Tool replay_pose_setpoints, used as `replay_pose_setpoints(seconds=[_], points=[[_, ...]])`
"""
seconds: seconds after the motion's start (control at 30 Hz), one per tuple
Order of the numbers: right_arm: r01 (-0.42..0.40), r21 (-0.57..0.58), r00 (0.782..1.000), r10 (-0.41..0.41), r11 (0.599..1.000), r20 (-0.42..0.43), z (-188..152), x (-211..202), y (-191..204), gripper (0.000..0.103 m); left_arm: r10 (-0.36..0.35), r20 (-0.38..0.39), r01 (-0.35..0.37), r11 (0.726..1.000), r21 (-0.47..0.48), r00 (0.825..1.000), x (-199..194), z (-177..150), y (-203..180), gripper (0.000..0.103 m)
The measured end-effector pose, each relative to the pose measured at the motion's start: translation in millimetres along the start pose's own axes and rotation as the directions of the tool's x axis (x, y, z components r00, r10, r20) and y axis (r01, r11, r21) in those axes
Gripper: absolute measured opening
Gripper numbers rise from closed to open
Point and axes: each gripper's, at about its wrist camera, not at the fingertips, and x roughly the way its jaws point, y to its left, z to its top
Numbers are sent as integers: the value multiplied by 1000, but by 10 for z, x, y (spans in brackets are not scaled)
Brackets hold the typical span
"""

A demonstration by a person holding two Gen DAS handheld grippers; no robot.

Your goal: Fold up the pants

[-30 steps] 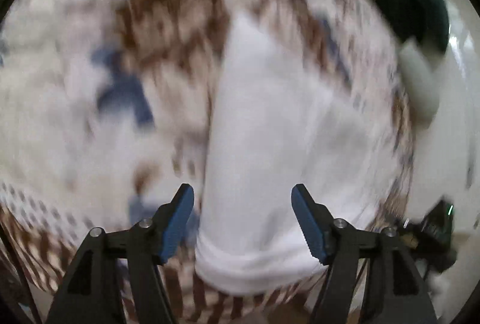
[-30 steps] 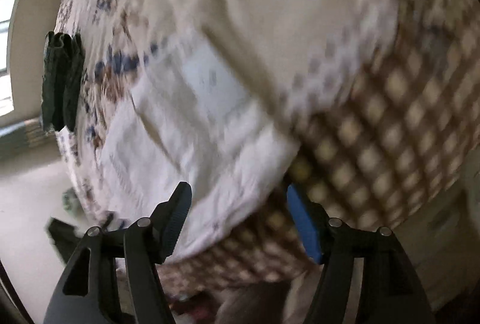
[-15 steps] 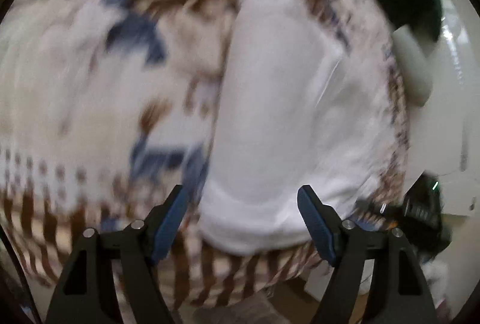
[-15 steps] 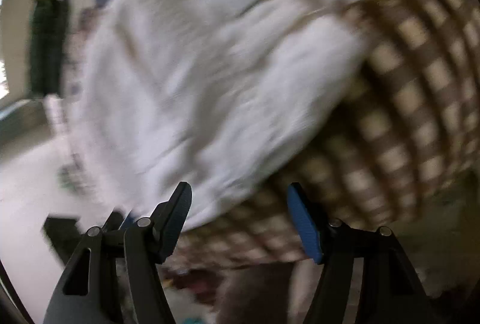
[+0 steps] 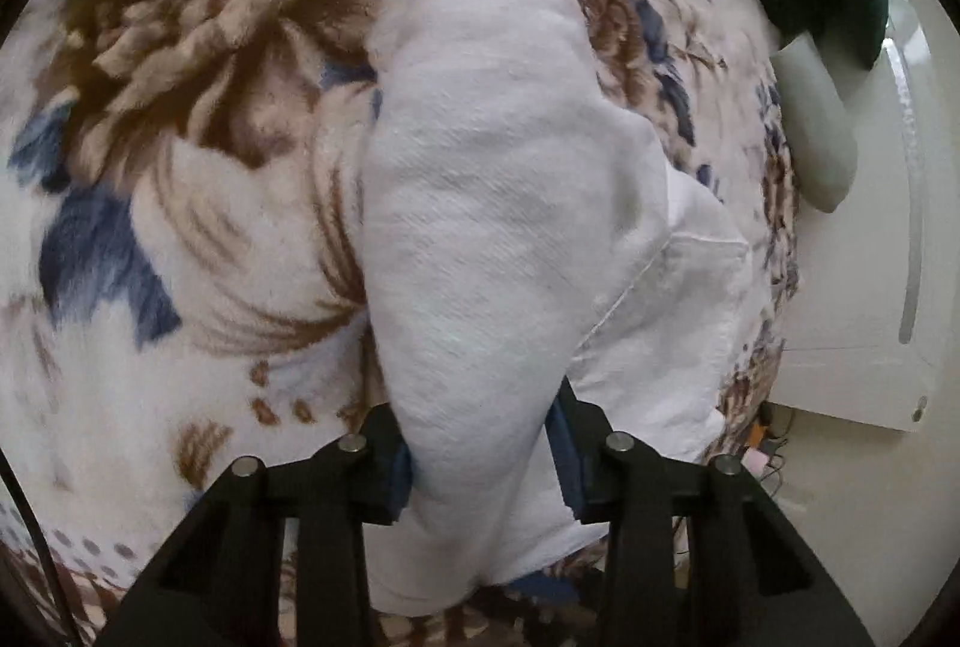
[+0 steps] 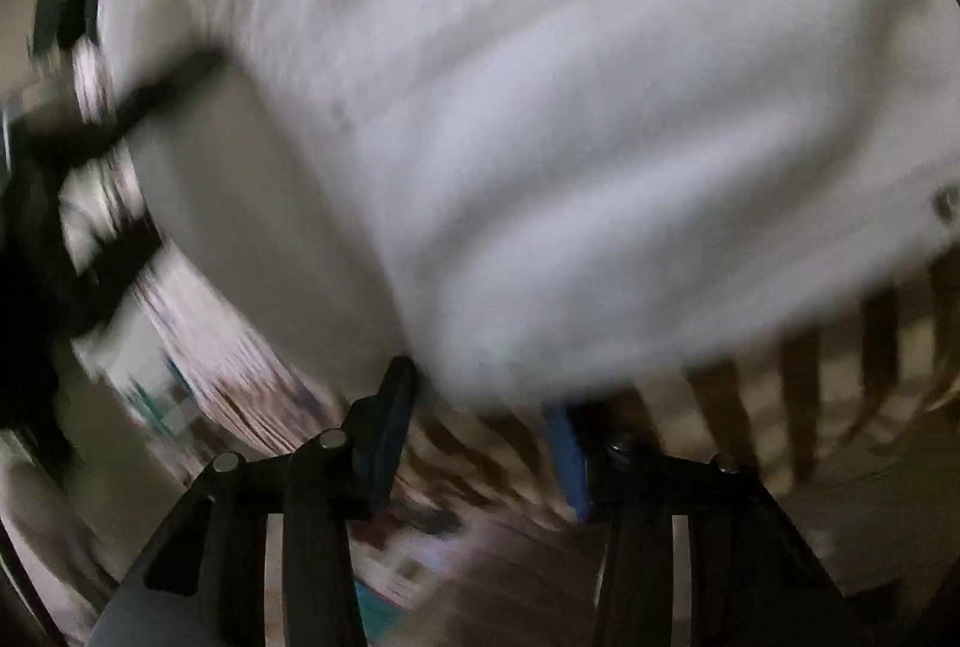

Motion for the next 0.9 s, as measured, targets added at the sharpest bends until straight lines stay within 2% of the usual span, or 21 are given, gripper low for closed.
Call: replay_pose_setpoints(seconds=[0.03, 0.07, 0.13, 0.2, 0.27, 0.3, 0.33, 0.37, 0.43, 0.47, 0.5, 0.53, 0.6, 0.7, 0.77, 0.9], points=[[42, -13, 997, -43, 999, -59, -83, 109, -61, 25, 4, 11, -4, 1000, 15, 1000, -2, 5, -9, 35], [40, -6, 996, -40, 999, -75, -147, 145, -132, 25, 1, 13, -1, 1000, 20, 1000, 6, 2, -7, 35], [-41, -2, 997, 41, 999, -67, -267, 42, -240, 26, -22, -4, 22, 1000, 15, 1000, 40, -11, 2, 42], [-127, -6, 992, 127, 992, -12, -339, -162, -312, 29, -71, -8, 71, 997, -3, 997, 8, -125, 90, 48], [-217, 13, 974, 215, 976, 77, -357, -436, -431, 43, -104, -4, 104, 994, -29, 995, -1, -266, 195, 55], [-242, 29, 964, 237, 970, 122, -349, -540, -505, 62, -114, -6, 114, 993, -44, 993, 23, -303, 227, 58], [-270, 57, 948, 255, 961, 190, -319, -655, -613, 73, -121, -6, 120, 991, -56, 993, 49, -352, 270, 58], [-292, 85, 935, 266, 953, 237, -267, -711, -688, 74, -118, -2, 118, 992, -52, 993, 73, -411, 304, 58], [-365, 150, 907, 315, 919, 278, -118, -723, -809, 73, -96, 16, 96, 995, -24, 995, 105, -525, 338, 58], [-378, 164, 901, 321, 911, 292, -39, -740, -833, 71, -103, 28, 103, 994, -20, 994, 112, -594, 355, 58], [-359, 173, 902, 293, 917, 318, 17, -760, -813, 57, -92, 39, 93, 996, -5, 995, 118, -665, 361, 57], [-327, 183, 910, 257, 927, 324, 75, -763, -801, 49, -72, 39, 71, 997, 22, 997, 123, -753, 354, 57], [-324, 227, 916, 245, 918, 316, 68, -729, -844, 48, -62, 28, 61, 997, 41, 998, 109, -949, 394, 57], [-185, 185, 968, 146, 965, 207, 53, -709, -754, 50, -76, 32, 77, 997, -8, 997, 40, -1152, 509, 57], [-81, 114, 989, 65, 990, 136, -44, -775, -566, 51, -75, 47, 77, 997, -33, 996, -42, -1182, 535, 57], [68, -41, 993, -64, 997, 98, -196, -1012, -67, 52, -27, 74, 29, 999, -27, 997, -189, -1240, 479, 57]])
